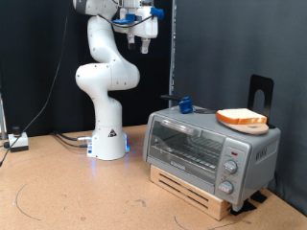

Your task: Make a piece of toast with the oven

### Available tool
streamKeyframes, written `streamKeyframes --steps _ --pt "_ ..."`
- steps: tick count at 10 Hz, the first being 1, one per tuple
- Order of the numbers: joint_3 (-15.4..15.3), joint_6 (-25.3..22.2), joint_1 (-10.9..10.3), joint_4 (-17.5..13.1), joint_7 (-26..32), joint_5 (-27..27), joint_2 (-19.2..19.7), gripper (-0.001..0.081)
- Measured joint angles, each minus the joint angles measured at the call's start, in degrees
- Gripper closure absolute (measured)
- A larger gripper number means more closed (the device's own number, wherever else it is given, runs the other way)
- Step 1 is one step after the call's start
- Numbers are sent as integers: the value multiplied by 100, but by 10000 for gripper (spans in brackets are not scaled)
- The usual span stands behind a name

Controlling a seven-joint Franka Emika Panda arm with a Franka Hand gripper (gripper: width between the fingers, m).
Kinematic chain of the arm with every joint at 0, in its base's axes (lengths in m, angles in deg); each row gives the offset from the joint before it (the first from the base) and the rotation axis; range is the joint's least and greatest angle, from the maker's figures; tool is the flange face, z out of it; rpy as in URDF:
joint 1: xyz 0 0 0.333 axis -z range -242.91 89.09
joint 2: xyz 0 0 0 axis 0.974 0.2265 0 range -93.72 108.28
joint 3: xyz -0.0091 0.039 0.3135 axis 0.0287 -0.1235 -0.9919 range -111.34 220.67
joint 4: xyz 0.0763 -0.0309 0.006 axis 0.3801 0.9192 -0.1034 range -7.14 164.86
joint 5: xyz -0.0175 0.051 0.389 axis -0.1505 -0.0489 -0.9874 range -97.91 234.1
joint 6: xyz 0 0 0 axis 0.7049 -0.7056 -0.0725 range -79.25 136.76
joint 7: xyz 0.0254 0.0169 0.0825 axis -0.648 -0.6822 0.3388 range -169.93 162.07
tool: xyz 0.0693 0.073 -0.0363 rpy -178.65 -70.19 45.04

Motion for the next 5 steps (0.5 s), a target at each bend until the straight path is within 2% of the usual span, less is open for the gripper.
streamKeyframes --steps 1,2,5 --pt "-9 23 -3 -1 116 -35 -3 -1" --pt "-11 39 -70 -9 565 -42 -11 -1" --pt "98 -3 -425 -24 2462 128 -33 -1"
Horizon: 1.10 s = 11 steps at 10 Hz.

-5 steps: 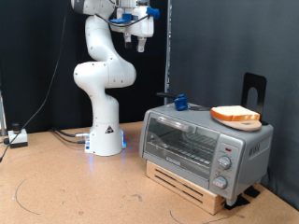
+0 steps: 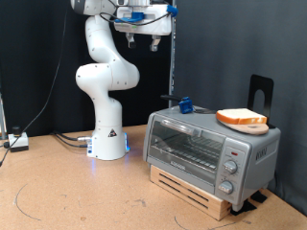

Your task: Make a piece of toast with the oven

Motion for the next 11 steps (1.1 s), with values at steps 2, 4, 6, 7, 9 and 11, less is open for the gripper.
streamKeyframes --steps 2,4,6,7,9,11 --pt "193 15 -152 -3 1260 316 208 -1" --pt "207 451 -188 20 1272 16 156 -1" --pt "276 1119 -543 -21 2181 -437 34 -1" --pt "343 1122 -755 -78 2759 -532 7 -1" --pt "601 1019 -1100 -80 3915 -548 51 -1" --pt "612 1027 -1135 -68 4130 -656 35 -1"
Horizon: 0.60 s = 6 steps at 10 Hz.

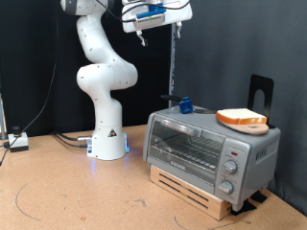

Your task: Make a piece of toast with the oven

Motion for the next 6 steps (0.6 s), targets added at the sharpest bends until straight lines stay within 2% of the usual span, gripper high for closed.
streamKeyframes --steps 3,4,6 --pt "457 -30 -433 228 2082 7 98 -1" --pt "570 -23 -463 332 2510 163 222 -1" --pt "489 410 -282 622 2399 509 336 -1"
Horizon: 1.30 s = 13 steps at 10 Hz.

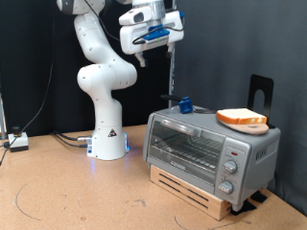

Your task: Make a piece of toast with the oven

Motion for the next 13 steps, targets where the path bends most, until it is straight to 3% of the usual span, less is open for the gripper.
streamKeyframes --steps 1,2,4,5,7,10,13 --pt "9 -32 -7 -3 36 -57 -1 -1" --pt "93 -162 -67 -4 448 -129 -2 -1" --pt "609 -345 -344 26 1759 -568 44 -1" --pt "780 -109 -389 127 2102 -551 128 -1" --pt "650 575 -209 403 1947 -186 339 -1" --pt "720 526 -234 472 2129 -427 324 -1" --pt "704 746 -227 835 2062 -434 245 -1"
